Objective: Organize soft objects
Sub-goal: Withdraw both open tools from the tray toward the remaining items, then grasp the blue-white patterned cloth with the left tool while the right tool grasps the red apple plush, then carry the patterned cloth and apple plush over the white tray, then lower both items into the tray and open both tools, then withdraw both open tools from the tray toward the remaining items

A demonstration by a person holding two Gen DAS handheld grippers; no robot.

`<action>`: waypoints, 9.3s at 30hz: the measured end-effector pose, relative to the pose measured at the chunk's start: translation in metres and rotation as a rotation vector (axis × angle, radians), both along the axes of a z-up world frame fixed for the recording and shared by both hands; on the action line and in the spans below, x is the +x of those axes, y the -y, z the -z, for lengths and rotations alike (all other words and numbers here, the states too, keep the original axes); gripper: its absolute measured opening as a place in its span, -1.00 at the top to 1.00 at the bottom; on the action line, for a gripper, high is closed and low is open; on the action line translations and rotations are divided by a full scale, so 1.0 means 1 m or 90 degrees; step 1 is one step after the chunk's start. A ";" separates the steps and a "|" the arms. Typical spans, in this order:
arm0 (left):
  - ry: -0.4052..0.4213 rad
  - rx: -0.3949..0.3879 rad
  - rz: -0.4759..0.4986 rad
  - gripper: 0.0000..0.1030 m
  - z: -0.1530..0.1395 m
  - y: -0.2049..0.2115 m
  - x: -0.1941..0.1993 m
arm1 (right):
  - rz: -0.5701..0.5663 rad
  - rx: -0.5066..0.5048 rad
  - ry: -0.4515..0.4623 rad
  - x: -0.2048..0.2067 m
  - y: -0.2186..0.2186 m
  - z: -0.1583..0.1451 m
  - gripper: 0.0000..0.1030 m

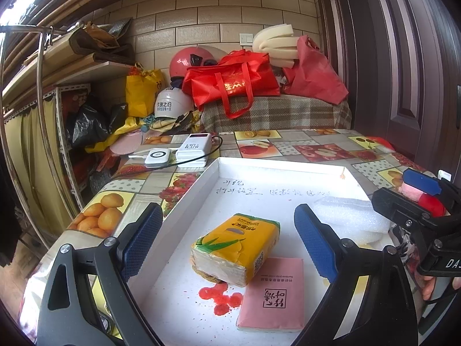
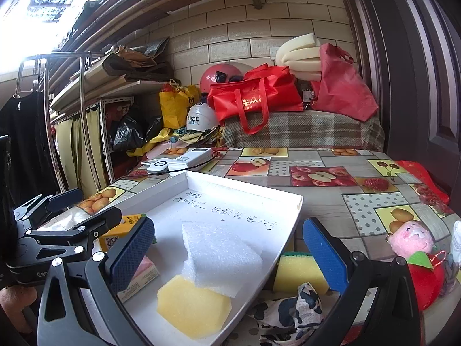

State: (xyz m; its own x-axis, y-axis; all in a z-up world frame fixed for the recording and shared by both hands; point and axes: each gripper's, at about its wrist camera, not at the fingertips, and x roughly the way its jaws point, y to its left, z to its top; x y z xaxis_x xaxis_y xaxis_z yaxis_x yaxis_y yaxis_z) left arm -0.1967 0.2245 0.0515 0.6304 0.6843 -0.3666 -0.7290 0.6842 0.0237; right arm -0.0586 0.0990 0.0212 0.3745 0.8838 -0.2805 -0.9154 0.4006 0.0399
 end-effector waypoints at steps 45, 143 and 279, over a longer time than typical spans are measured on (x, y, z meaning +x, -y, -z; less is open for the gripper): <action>-0.096 -0.063 0.351 -0.81 0.007 0.147 0.112 | 0.078 -0.191 -0.027 0.101 0.142 0.019 -0.85; 0.047 -0.003 0.115 0.46 -0.004 0.058 0.002 | 0.029 -0.057 0.059 0.028 0.082 0.007 -0.06; -0.130 -0.107 0.328 -0.83 0.018 0.152 0.155 | 0.204 -0.178 -0.143 0.177 0.177 0.027 -0.60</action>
State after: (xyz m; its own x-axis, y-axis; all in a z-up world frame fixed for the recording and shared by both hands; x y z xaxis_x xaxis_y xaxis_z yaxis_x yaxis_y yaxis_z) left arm -0.0413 0.0726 0.0337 0.7716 0.2295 -0.5932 -0.2923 0.9563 -0.0102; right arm 0.1186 -0.0785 -0.0058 0.5178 0.6134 -0.5963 -0.7255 0.6842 0.0739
